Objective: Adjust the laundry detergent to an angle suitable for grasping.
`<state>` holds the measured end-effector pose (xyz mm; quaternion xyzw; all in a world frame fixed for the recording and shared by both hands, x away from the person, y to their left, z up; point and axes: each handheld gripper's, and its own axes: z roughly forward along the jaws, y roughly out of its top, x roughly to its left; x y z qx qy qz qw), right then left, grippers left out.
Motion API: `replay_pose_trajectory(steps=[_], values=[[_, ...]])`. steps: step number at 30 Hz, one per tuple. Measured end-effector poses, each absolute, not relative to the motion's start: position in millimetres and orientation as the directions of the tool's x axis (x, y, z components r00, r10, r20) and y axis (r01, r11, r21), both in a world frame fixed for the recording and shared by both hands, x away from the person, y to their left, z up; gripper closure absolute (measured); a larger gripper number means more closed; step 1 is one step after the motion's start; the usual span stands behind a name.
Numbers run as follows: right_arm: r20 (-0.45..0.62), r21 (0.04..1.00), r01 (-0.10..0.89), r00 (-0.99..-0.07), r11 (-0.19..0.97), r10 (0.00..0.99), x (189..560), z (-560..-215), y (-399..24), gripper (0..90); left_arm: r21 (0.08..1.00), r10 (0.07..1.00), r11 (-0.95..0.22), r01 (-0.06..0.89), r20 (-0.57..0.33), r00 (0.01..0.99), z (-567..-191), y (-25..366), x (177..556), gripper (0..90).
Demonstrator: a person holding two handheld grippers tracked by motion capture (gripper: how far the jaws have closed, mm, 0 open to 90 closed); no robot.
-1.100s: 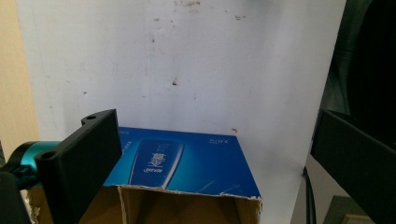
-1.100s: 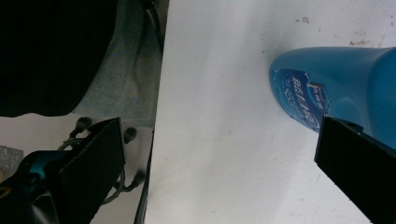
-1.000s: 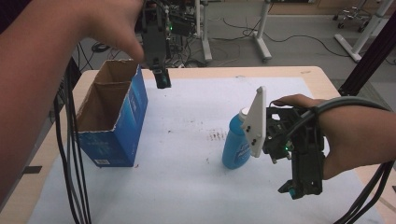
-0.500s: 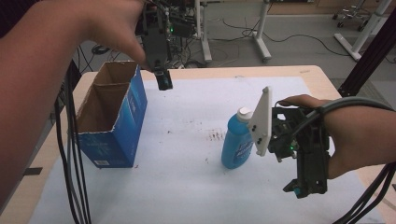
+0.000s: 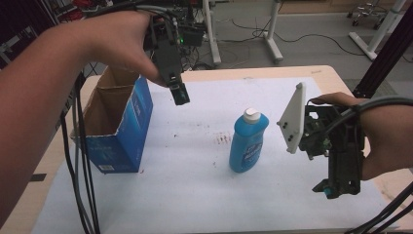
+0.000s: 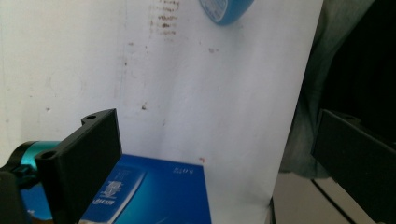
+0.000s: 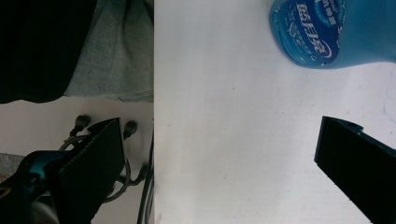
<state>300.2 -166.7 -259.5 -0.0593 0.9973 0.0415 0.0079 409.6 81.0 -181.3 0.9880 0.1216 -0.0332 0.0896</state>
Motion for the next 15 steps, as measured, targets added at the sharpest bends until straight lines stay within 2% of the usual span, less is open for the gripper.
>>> replay_pose_trajectory(steps=[7, 15], values=[[-0.030, 0.076, -0.100, -0.995, 0.992, -0.098, 299, -258, -176, 1.1, 0.251, 0.330, -0.902, 0.351, -0.123, 0.936, -182, 79, 403, 1.7], [-0.029, 0.064, -0.077, -0.997, 0.995, -0.076, 298, -259, -185, 1.1, 0.278, 0.393, -0.867, 0.414, -0.130, 0.910, -193, 69, 390, 1.7]])
